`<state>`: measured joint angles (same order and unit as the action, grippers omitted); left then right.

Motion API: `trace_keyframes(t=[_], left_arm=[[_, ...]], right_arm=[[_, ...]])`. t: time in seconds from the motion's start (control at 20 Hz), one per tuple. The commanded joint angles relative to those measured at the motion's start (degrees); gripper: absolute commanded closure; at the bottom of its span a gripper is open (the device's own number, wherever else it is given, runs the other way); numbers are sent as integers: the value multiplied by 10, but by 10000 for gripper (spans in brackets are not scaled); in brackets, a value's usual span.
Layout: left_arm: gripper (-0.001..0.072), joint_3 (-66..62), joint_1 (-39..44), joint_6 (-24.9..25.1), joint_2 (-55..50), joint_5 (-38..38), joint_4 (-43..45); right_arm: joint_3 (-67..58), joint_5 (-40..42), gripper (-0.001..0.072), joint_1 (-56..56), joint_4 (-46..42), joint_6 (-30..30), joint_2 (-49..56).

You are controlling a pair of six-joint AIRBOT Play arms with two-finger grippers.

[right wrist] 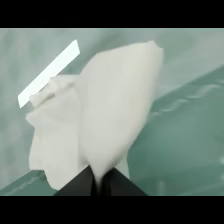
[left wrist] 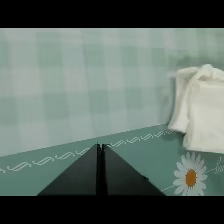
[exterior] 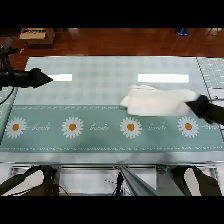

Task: Fold the shirts.

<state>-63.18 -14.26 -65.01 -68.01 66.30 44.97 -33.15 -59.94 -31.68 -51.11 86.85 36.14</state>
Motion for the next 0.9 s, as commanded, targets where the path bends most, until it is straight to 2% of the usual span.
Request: trace_keyframes(t=[0.0, 0.15, 0.25, 0.4, 0.65, 0.85], left_arm=[[686, 0, 0, 1, -17, -10, 3], [687, 0, 0, 3, -25, -13, 3], [687, 0, 0, 16, -26, -13, 3], [687, 0, 0, 16, -29, -13, 3], [686, 0, 0, 16, -33, -13, 7], [687, 0, 0, 16, -41, -13, 8]], right_arm=[[0, -177, 678, -236, -164, 15, -95], [0, -208, 678, -382, -271, 2, -103], [0, -202, 678, -428, -312, 1, -102], [0, -181, 678, -434, -379, 1, -95], [-21, -176, 678, -433, -407, -12, -16], [-48, -183, 678, -433, -509, -15, 30]])
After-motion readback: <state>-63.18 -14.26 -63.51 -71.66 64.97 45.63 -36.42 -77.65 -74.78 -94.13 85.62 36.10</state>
